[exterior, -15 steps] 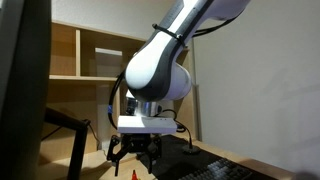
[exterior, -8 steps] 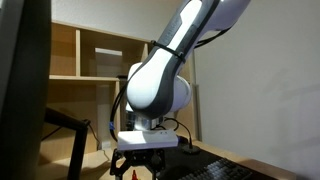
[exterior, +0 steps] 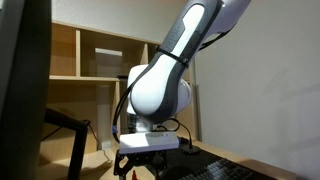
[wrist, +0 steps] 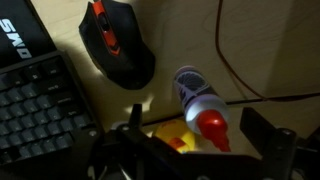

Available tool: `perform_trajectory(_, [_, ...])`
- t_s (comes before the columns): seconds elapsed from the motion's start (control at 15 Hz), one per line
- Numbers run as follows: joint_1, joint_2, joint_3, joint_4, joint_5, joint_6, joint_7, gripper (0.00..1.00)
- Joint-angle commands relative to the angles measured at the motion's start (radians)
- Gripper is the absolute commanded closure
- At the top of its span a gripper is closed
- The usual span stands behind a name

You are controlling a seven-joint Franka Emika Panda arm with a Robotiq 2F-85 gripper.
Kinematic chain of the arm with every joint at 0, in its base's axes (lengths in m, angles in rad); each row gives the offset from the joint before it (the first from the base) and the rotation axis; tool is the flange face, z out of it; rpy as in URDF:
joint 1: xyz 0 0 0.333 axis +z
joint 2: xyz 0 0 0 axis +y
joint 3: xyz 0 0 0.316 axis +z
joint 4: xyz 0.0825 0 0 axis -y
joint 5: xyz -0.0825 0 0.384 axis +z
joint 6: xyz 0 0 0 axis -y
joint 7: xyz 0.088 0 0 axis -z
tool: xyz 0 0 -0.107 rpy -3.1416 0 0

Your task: Move the white bottle to the right edge of the table

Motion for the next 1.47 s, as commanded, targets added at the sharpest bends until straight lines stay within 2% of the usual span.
perform_trajectory(0.0, [0.01, -0.001, -0.016, 0.0, -0.029, 0.001, 0.024, 0.0])
perform_trajectory(0.2, [0.013, -0.001, -0.02, 0.0, -0.038, 0.001, 0.037, 0.0])
perform_trajectory(0.33, [-0.004, -0.003, 0.007, -0.005, 0.011, 0.011, -0.001, 0.0])
perform_trajectory(0.73, [0.013, -0.001, -0.01, 0.0, -0.008, 0.001, 0.03, 0.02])
perform_trajectory(0.8, [0.017, -0.001, -0.016, 0.0, -0.019, 0.003, 0.039, 0.26])
perform_trajectory(0.93, [0.016, -0.001, -0.015, 0.0, -0.022, 0.004, 0.035, 0.3])
perform_trajectory(1.4, [0.014, -0.003, -0.013, 0.001, -0.025, 0.007, 0.024, 0.8])
